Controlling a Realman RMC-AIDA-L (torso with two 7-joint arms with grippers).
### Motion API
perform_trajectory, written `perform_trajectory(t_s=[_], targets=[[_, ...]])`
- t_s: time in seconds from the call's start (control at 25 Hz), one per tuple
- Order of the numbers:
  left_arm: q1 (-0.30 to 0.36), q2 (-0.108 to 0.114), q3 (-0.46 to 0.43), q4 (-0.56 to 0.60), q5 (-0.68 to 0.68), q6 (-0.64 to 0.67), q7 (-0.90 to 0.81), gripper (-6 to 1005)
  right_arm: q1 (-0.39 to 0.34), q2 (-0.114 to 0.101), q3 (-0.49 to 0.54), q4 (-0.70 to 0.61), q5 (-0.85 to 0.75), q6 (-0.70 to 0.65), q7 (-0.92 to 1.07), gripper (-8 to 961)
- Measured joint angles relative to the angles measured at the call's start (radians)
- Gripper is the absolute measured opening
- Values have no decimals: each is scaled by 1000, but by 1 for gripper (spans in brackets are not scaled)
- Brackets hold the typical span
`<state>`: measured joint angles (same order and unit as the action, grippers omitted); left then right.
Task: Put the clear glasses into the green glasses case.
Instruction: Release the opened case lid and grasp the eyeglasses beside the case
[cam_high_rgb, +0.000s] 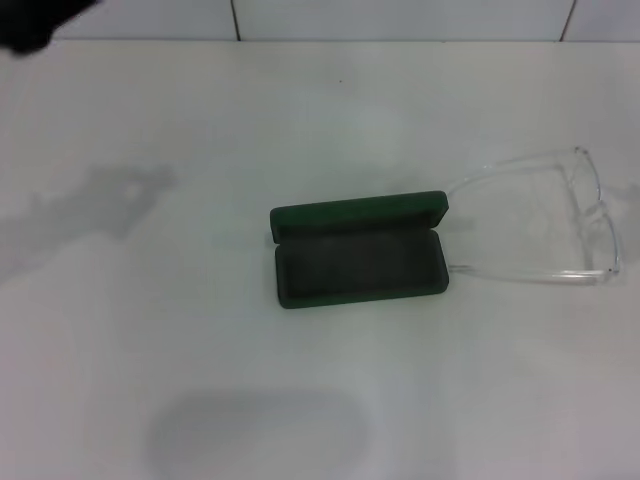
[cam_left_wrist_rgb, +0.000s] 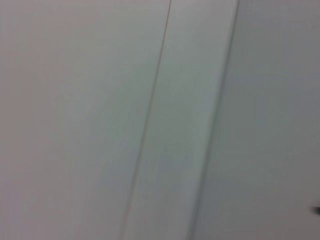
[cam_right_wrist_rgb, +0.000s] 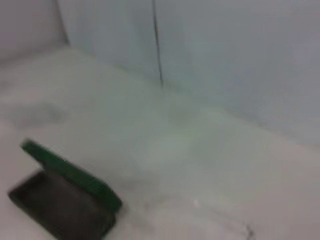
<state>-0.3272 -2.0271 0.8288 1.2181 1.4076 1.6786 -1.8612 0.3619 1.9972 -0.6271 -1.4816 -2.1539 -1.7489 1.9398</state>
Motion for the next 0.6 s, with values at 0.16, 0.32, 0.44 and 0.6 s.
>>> perform_trajectory(t_s=[0.16, 0.32, 0.44, 0.6], targets=[[-16, 26, -47, -125, 6, 105, 52, 156, 106, 5, -127, -81, -232, -8, 236, 728], [2, 21, -56, -156, 19, 105, 109, 96, 204, 12, -202, -65, -340, -2, 387, 670], [6, 17, -62, -173, 25, 105, 140, 74, 284, 9, -243, -9, -409, 8, 467, 656], [7, 17, -63, -213, 30, 106, 199, 67, 400, 13, -273, 113, -549, -8, 559, 657]])
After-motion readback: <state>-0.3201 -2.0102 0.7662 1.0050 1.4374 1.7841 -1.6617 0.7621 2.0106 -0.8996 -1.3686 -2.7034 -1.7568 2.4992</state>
